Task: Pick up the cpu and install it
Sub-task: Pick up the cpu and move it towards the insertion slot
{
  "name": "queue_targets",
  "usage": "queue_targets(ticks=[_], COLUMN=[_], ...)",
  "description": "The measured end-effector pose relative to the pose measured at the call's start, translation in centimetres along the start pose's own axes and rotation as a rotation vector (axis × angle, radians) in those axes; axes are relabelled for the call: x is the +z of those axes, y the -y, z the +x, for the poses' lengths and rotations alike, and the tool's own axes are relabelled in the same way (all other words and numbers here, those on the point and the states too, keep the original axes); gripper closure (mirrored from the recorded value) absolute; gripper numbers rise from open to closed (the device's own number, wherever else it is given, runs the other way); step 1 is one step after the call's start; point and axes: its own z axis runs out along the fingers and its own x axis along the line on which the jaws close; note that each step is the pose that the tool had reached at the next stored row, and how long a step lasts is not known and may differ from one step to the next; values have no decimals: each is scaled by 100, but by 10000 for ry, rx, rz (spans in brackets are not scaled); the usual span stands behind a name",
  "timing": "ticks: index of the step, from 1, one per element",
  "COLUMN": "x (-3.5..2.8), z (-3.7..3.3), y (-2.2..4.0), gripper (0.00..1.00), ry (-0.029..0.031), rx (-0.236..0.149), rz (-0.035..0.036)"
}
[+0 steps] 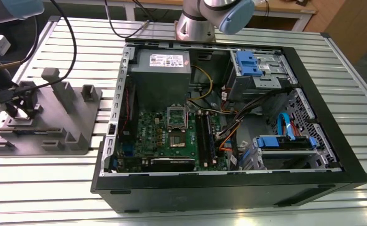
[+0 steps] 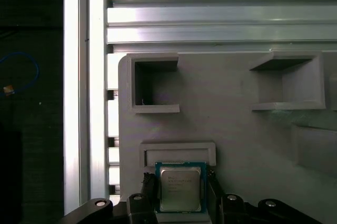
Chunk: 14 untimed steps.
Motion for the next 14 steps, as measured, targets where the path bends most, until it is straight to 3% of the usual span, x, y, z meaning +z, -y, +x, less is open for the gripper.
queue_targets(ticks=[12, 14], x=[-20, -49], z=[0, 0], y=[-1, -2], gripper=[53, 53], ry=[2, 0], rx=[0, 0], rz=[4, 5])
